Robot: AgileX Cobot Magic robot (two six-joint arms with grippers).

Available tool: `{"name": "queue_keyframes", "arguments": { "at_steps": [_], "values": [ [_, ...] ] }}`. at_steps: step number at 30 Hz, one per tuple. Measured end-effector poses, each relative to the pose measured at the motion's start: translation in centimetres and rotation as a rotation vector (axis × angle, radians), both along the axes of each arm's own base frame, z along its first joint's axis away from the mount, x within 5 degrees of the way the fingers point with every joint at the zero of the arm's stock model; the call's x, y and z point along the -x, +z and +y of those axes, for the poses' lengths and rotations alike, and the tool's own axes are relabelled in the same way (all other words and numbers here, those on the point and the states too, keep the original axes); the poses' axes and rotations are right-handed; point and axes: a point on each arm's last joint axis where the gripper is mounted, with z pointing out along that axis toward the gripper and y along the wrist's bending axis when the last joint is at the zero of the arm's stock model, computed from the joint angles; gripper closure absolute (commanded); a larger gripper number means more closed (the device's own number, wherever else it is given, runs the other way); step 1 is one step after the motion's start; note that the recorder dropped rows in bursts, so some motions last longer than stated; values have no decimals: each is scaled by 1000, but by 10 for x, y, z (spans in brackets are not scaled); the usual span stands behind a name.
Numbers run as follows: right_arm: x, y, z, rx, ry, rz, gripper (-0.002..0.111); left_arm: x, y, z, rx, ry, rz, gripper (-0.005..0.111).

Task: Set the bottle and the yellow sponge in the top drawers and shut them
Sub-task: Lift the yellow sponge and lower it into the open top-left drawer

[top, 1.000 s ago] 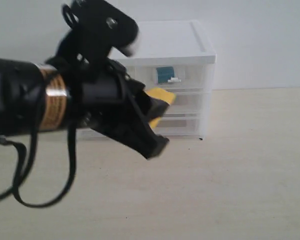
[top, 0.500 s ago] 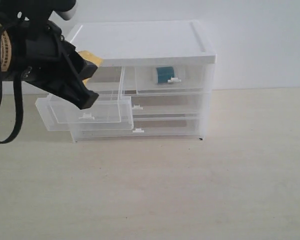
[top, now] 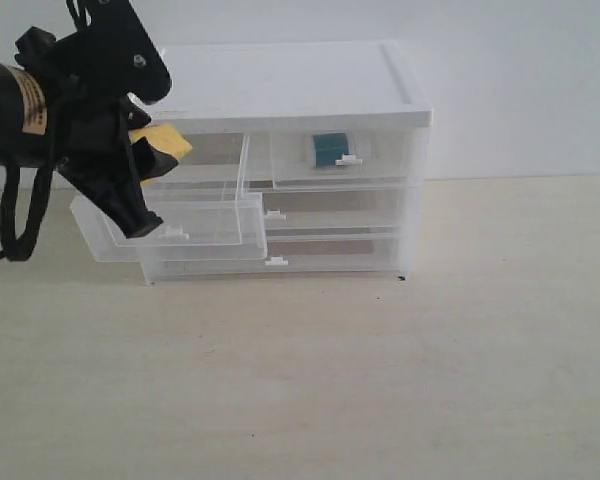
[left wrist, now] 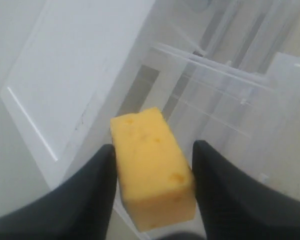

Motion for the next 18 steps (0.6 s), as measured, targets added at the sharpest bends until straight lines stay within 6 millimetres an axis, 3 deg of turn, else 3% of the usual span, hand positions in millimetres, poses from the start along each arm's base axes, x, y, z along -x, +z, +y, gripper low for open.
{"name": "queue_keyframes", "arguments": {
  "at_steps": [7,18],
  "values": [
    [0,0,0,0,0,0,108,-25,8,-5,102,34,54,103],
    [0,0,0,0,0,0,108,-57,-15,-1,256,98,268,103]
  ]
}}
